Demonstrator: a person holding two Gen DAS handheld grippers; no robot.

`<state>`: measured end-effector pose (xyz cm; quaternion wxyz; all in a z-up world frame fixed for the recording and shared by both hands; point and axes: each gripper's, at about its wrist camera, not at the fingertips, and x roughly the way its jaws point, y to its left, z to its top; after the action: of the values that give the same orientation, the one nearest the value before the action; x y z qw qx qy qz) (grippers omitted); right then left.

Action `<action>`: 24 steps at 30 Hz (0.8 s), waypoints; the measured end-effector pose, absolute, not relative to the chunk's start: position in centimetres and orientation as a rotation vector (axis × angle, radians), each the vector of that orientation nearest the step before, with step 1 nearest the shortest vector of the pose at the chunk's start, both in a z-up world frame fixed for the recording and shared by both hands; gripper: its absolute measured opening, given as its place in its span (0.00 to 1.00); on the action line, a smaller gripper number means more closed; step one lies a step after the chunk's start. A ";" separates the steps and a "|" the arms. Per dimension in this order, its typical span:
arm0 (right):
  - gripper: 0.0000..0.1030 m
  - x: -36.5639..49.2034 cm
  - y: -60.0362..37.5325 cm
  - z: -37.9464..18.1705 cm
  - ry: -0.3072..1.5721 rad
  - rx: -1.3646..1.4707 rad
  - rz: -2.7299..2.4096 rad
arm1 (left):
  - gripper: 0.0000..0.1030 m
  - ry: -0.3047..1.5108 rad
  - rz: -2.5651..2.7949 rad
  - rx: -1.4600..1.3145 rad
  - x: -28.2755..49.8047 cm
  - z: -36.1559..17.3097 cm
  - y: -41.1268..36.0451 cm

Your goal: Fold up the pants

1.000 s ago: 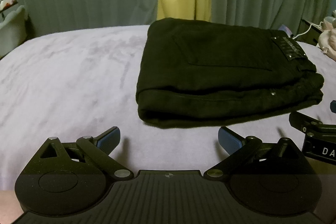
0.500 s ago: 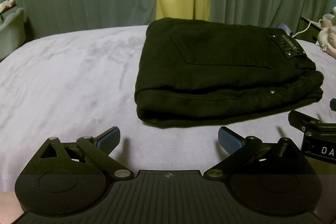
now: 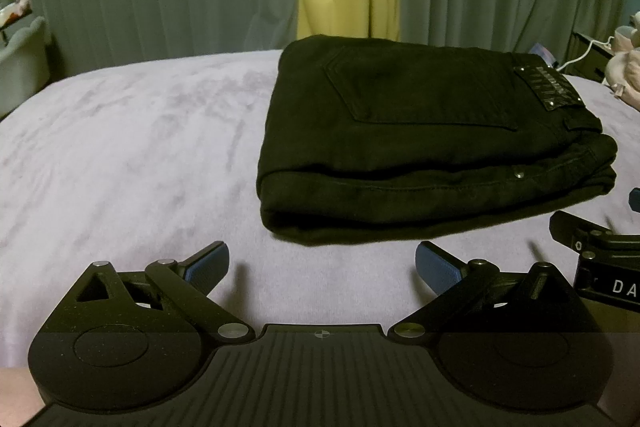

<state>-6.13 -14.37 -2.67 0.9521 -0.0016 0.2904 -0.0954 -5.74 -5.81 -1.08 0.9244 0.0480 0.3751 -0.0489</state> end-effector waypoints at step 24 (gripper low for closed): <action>0.96 -6.2 -14.5 -2.7 0.597 -0.012 -0.187 | 0.99 0.767 -0.106 0.101 -5.8 -1.0 -5.8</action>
<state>-6.23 -14.49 -2.71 0.9515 -0.0057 0.2937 -0.0918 -5.77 -5.83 -1.05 0.9247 0.0492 0.3740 -0.0518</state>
